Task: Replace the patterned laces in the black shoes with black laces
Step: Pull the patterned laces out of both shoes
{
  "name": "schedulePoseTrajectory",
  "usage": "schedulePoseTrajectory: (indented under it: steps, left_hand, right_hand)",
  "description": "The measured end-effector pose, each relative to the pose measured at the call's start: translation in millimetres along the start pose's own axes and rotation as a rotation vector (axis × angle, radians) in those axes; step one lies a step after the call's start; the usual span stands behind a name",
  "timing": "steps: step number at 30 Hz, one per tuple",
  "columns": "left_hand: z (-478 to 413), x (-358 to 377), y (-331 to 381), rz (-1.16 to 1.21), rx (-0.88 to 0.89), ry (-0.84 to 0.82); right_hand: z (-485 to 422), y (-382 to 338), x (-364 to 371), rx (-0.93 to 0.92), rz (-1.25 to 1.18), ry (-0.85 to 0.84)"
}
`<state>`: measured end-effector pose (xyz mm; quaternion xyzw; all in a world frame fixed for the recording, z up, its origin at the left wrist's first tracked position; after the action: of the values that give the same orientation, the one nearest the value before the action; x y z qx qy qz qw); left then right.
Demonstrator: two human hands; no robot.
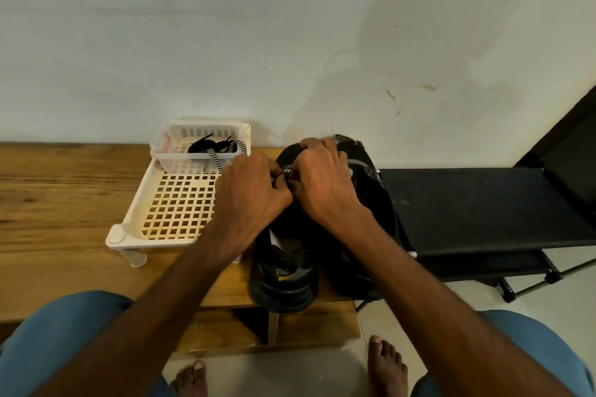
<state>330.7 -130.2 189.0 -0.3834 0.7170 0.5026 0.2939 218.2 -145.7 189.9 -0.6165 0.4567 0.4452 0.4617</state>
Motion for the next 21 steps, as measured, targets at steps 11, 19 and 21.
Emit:
schedulePoseTrajectory:
  steps: [11, 19, 21]
  left_hand:
    - [-1, 2, -2, -0.02, -0.023, 0.014]
    - [-2, 8, -3, -0.054, -0.001, 0.001]
    - [-3, 9, -4, -0.068, 0.001, -0.002]
  right_hand:
    - [25, 94, -78, 0.299, -0.582, 0.668]
    - [16, 65, -53, 0.212, -0.254, 0.31]
    - [13, 39, -34, 0.139, -0.151, 0.182]
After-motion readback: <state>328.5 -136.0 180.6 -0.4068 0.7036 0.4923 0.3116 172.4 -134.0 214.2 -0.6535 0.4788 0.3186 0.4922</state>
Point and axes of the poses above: each hand's wrist, its own z-axis away from the middle knuckle, its own x-axis out of the palm, y = z × x, the point moved 8 cm from there along -z, towards the middle knuckle, and after that the axes turned 3 degrees about x, right-handed, at the moved point
